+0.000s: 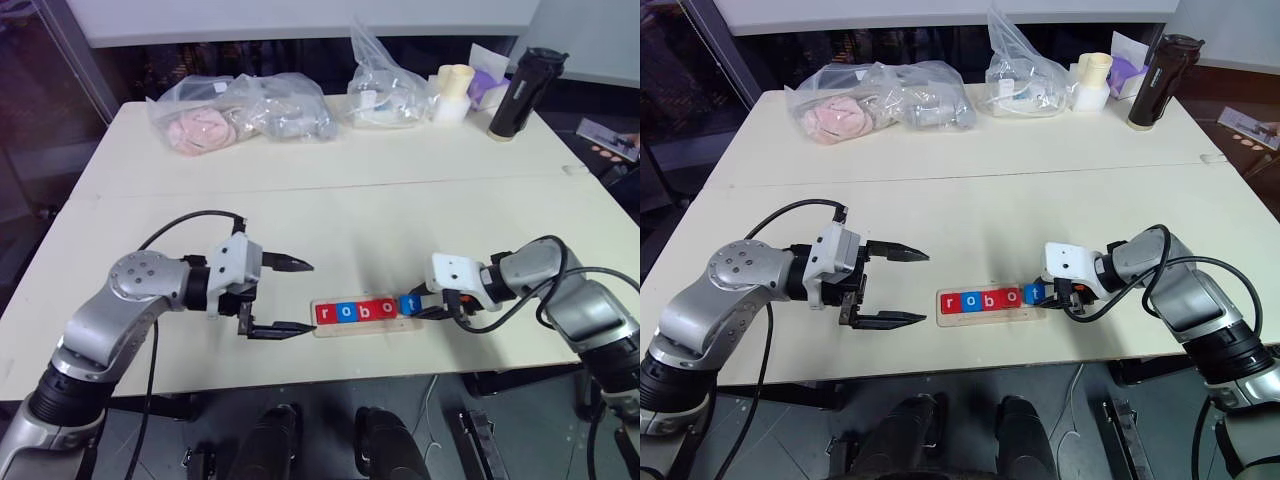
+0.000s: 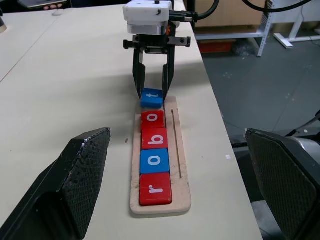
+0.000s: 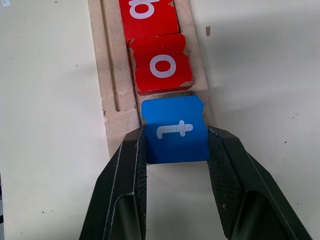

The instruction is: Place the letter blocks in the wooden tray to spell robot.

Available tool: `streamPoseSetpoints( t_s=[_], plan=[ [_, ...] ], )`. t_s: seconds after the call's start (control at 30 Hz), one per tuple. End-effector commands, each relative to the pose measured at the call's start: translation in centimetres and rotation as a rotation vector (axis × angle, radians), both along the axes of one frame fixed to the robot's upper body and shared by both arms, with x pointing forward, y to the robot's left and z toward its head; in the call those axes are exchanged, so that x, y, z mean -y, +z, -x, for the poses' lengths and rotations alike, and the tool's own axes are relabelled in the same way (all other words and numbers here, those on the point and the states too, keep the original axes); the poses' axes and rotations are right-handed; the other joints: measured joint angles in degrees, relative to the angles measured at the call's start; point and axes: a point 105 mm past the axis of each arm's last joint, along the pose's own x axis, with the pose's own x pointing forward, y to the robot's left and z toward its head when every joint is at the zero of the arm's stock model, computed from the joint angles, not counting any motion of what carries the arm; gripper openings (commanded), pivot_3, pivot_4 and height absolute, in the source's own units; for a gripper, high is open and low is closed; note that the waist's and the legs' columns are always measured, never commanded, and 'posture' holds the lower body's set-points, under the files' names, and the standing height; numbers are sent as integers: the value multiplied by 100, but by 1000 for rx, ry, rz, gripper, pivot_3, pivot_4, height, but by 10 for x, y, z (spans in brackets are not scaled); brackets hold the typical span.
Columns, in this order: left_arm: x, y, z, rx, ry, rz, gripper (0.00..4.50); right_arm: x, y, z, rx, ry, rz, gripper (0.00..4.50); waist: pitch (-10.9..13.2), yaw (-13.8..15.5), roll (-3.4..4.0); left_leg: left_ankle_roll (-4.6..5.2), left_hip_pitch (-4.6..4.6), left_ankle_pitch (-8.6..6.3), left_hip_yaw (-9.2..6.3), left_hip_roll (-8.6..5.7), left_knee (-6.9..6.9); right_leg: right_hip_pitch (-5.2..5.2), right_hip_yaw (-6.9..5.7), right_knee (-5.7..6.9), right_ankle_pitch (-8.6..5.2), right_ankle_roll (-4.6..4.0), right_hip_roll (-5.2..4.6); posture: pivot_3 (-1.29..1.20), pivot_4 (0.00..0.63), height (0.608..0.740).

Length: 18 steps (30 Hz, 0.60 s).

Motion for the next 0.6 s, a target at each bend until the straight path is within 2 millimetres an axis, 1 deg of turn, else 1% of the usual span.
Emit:
streamPoseSetpoints(
  t_s=[0.03, 0.5, 0.53, 0.57, 0.6],
  plan=[
    [-1, 8, 1, 41, -1, 8, 4500, -6, 9, 0, 34, 30, -12, 1126, 0, -1, 0, 0, 0, 0, 0, 0, 0, 0, 0, 0, 0, 0, 0, 0, 150, 738],
    [0, 8, 1, 42, 5, 10, 4500, -10, 9, 2, 18, 44, -14, 1126, 0, 0, 0, 0, 0, 0, 0, 0, 2, 0, 0, 2, 1, 1, 1, 0, 150, 738],
    [0, 8, 1, 42, 5, 11, 4500, -11, 9, 2, 17, 44, -15, 1627, 0, 0, 0, 0, 0, 0, 0, 0, 2, 0, 0, 2, 1, 1, 1, 0, 150, 738],
    [0, 8, 1, 42, 5, 12, 4500, -11, 9, 2, 17, 44, -16, 2228, 0, 0, 0, 0, 0, 0, 0, 0, 2, 0, 0, 2, 1, 1, 1, 0, 150, 738],
    [0, 8, 0, 42, 5, 12, 4500, -11, 10, 2, 18, 44, -17, 2671, 0, 0, 0, 0, 0, 0, 0, 0, 2, 0, 0, 2, 1, 1, 1, 0, 150, 738]
  ],
)
